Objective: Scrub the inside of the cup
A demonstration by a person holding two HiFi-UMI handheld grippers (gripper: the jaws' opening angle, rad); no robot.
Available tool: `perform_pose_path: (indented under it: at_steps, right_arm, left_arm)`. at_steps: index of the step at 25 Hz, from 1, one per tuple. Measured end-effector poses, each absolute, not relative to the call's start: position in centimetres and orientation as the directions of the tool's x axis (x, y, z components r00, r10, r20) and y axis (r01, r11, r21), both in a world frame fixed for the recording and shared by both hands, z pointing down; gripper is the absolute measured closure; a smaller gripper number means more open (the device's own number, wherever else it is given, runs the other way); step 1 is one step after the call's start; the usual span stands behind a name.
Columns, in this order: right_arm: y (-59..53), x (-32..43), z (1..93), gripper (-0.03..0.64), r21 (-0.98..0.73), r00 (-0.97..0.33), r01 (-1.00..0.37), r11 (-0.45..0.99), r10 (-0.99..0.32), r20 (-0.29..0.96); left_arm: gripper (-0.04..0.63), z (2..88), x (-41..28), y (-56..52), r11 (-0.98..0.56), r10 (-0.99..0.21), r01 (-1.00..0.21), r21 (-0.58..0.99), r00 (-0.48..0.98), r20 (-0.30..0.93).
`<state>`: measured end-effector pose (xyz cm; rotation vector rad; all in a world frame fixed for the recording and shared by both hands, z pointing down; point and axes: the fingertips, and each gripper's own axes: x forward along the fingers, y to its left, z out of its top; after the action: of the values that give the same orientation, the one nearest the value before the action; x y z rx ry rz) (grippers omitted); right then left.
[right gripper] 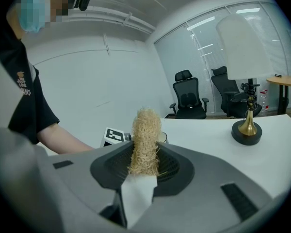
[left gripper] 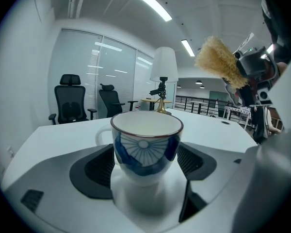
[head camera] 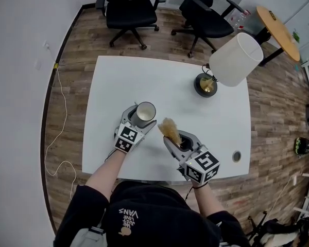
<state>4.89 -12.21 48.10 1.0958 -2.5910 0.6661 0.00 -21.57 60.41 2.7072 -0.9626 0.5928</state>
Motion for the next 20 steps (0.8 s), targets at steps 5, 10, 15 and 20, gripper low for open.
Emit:
perform_pose_path:
  at_steps: [5,10,15,20]
  right_arm:
    - [-12.2,4.7,47.7,0.503,-0.31,-0.692,-0.72,0.621,-0.61,0.387]
    - [-12.1,4.5,47.4,0.503,-0.303,-0.693,-0.72,0.625,-0.617,0.373]
    - [-12.0,4.4,46.7,0.503,-0.299,-0.696,-0.718,0.629,-0.626,0.353]
    - [-11.9,4.3,46.0,0.503,-0.295,-0.705,-0.708,0.641,-0.627,0.331]
  left_arm:
    - [0.201,58.2,-0.9,-21.4,-0.752,-0.591,-0.657,0.051,0.707,0.388]
    - [0.202,55.8,-1.9,-20.4,-0.736,-0.621,-0.676,0.042,0.697,0.358]
    - [0.204,52.6,-2.2,-18.2,-0.735,-0.633,-0.677,0.048,0.709,0.311]
    - [0.269,49.2,-2.1,-16.3,-0.734,-0.638,-0.676,0.065,0.72,0.274]
